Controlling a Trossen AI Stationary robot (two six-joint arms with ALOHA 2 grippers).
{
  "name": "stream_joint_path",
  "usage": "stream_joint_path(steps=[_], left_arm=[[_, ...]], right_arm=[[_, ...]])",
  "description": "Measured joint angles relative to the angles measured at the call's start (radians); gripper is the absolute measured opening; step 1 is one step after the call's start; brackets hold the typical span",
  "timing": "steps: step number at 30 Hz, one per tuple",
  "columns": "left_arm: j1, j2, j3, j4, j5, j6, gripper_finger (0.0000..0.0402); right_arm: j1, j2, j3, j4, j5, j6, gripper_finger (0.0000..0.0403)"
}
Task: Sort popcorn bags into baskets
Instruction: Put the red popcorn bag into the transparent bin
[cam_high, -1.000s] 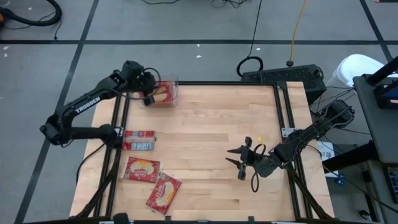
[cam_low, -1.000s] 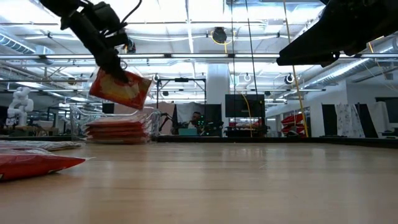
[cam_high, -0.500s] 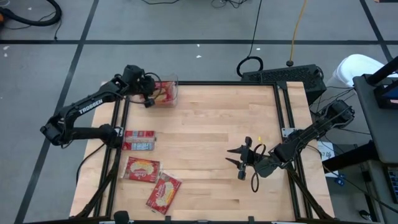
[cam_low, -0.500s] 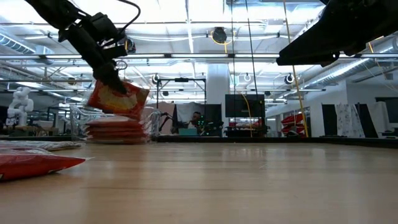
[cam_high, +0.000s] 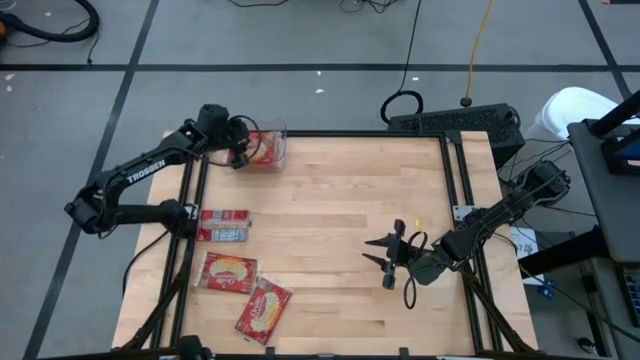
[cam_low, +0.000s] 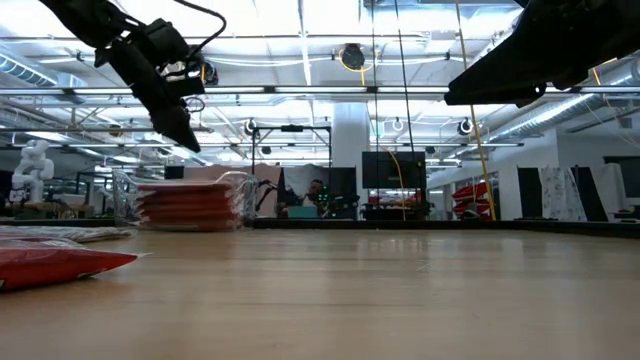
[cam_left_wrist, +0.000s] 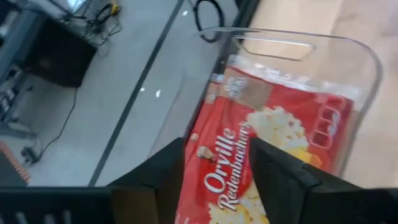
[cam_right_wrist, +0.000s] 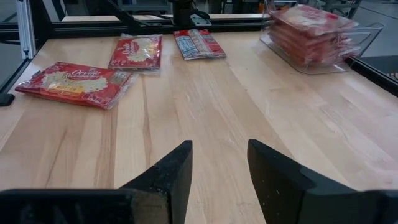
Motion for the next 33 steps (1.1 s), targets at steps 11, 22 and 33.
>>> stream_joint_path(steps=[11, 22, 33], left_arm=[[-0.09, 0.016, 0.0, -0.026, 0.042, -0.206, 0.0141], [-0.109, 0.227, 0.0, 0.069, -0.07, -0.228, 0.001], [-0.084, 0.336, 0.003, 0.157, -0.046, -0.213, 0.0005]], right_arm=[[-0.001, 0.0, 0.0, 0.0, 0.0, 0.001, 0.0146], [0.0, 0.0, 0.0, 0.0, 0.001, 0.005, 0.0146], [0.0, 0.0, 0.0, -0.004, 0.0, -0.002, 0.0146]])
